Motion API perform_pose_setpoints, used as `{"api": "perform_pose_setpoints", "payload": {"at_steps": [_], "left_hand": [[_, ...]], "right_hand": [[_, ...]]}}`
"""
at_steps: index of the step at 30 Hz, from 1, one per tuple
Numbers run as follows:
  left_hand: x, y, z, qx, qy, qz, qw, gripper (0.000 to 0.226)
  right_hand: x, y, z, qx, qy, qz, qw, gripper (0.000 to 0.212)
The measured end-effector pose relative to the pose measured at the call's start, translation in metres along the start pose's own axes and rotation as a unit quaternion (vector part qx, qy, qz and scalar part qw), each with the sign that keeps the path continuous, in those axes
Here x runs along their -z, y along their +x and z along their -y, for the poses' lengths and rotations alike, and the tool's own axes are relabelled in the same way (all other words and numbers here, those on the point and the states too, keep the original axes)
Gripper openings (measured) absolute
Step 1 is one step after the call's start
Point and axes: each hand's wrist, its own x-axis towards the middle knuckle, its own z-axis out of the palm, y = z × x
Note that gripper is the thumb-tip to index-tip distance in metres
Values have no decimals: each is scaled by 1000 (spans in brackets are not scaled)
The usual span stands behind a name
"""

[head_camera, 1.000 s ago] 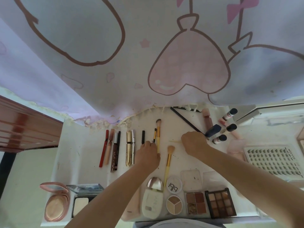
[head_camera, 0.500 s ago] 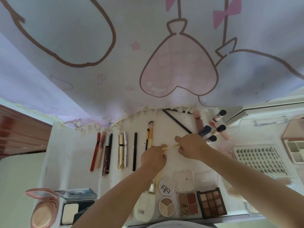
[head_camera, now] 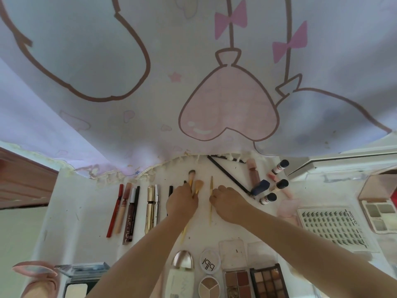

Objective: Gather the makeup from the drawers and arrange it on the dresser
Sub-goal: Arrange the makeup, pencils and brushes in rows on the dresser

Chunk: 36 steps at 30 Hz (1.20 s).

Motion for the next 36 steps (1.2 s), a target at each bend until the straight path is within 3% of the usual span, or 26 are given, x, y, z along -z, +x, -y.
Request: {"api": "perform_pose_setpoints", "payload": {"at_steps": [4,9,11,14,16,19,28,30,32,34,36], "left_hand": [[-5,-7,6,-28,16,22,999,24],[-4,-10,16,-32,8,2,999,22],[-2,-10,20,-33,8,-10,999,23],[1,-10,24,-38,-4,-38,999,26],[3,-10,27,-51,-14,-55,997,36],[6,-9,27,-71,-11,-67,995,45],[28,-13,12,-179,85,-134,971,54],[31,-9,8,-261,106,-209,936,55],[26,-5,8,-348,144,-256,890,35],[26,-6,10,-397,175,-244,867,27],[29,-8,12,-420,192,-212,861,30]], "right_hand": [[-9,6,5,-74,93,-37,992,43],[-14,11,9,-84,167,-115,976,39],[-1,8,-1,-170,144,-131,966,34],[11,4,-17,-300,89,-36,949,35],[15,3,-19,-333,58,22,941,30],[16,7,-15,-307,58,58,948,26],[54,-5,0,-267,140,-5,954,20],[60,-16,4,-219,171,7,961,14],[64,-26,7,-157,250,-10,955,21],[71,-36,6,-116,313,-13,943,27],[79,-45,2,-102,335,33,936,30]]}}
